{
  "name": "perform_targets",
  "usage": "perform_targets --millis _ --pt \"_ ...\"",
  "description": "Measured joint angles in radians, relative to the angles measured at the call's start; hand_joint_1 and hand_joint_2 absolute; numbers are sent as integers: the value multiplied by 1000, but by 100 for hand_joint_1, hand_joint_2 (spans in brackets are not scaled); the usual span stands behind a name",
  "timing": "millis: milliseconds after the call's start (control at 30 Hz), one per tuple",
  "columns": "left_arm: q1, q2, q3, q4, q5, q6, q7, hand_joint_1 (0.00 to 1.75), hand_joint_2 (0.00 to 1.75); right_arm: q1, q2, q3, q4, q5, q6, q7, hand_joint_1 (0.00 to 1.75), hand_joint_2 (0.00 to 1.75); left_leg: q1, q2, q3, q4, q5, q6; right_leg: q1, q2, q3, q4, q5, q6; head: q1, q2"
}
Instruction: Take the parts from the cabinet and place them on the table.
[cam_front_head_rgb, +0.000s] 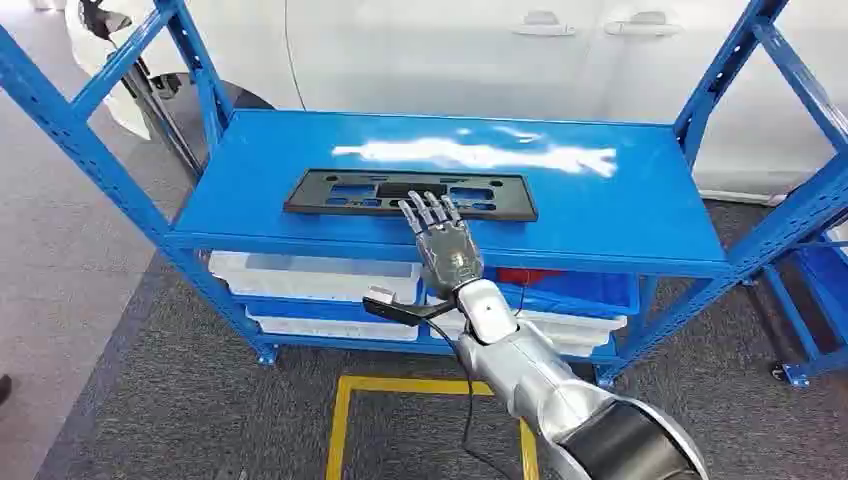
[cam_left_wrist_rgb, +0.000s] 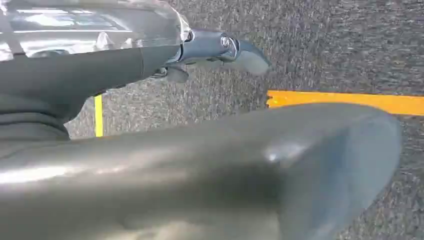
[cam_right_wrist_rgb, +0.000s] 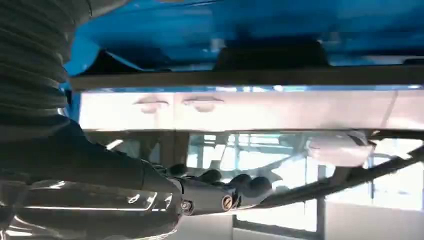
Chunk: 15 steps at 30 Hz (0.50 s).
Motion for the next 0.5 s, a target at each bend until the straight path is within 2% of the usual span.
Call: perform_targets --millis 33,100,133,200,233,267,467,500 --pt "0 0 0 0 0 -3 0 0 0 -2 2 0 0 5 0 2 0 175 2 1 3 -3 -1 -7 2 1 1 -2 0 -6 0 0" --pt "-1 1 0 0 0 -4 0 0 0 -10 9 0 0 12 0 5 0 175 4 2 -1 20 -21 -16 -7 0 14 -14 1 -19 0 0" --pt "-2 0 0 0 0 -4 0 0 0 -14 13 0 1 15 0 8 0 175 4 2 -25 74 -50 -20 -8 -1 17 -15 -1 -24 0 0" --pt "-2 1 0 0 -1 -4 0 0 0 -14 19 0 3 25 0 13 0 175 6 2 -116 249 -121 -28 -6 -1 21 -15 -6 -30 0 0" --pt "-1 1 0 0 -1 -5 0 0 0 -12 19 0 6 26 0 14 0 175 7 2 -156 314 -137 -30 -6 -1 22 -14 -9 -30 0 0" --pt "1 2 0 0 -1 -5 1 0 0 -10 19 0 6 28 0 17 0 175 7 2 -170 329 -130 -31 -5 -1 24 -14 -10 -30 0 0" --pt "1 2 0 0 -1 -5 1 0 0 -10 20 0 6 29 0 18 0 175 7 2 -171 328 -126 -31 -5 -1 25 -14 -11 -30 0 0" --pt "2 2 0 0 -1 -5 1 0 0 -9 22 0 6 41 0 29 0 175 8 2 -112 175 -14 -27 -6 2 42 -13 -22 -25 0 0"
